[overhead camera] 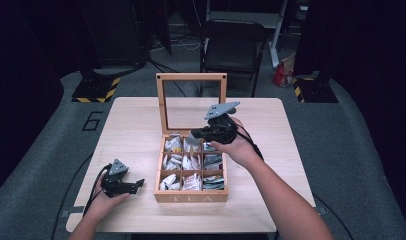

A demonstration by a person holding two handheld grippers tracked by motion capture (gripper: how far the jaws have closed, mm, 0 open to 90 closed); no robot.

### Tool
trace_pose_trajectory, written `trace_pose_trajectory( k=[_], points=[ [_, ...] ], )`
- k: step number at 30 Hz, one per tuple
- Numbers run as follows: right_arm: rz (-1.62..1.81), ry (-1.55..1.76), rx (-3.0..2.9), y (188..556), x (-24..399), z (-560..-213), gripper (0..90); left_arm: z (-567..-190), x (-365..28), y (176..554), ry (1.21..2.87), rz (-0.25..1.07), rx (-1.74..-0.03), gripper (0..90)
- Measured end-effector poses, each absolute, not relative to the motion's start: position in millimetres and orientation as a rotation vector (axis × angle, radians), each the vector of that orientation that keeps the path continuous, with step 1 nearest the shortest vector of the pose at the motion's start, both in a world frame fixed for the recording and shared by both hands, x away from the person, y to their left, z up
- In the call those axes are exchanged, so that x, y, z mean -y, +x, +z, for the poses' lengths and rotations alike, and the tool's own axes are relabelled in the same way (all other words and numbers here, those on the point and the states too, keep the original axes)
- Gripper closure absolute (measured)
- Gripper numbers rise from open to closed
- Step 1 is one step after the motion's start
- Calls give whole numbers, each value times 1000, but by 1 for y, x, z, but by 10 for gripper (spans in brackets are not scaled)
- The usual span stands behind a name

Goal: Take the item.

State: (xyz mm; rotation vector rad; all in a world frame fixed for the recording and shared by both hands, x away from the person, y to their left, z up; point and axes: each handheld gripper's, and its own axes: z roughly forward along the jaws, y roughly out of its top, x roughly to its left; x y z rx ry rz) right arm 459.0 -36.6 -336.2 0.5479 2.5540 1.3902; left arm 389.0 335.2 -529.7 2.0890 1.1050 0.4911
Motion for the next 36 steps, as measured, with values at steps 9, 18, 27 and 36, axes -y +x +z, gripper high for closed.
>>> trace_pose_trajectory(
  k=[9, 18, 27, 36],
  points=[
    [1401, 601, -2512, 463, 56, -330, 894, -530, -335, 389, 2088, 491, -1106, 141],
    [1386, 659, -2474, 464, 78, -326, 894, -530, -335, 389, 2081, 499, -1106, 141],
    [1365, 694, -2445, 465, 97, -324, 894, -530, -335, 389, 2088, 490, -1105, 141],
    [1336, 752, -2391, 464, 132, -320, 894, -530, -335, 389, 2088, 490, -1105, 141]
  ],
)
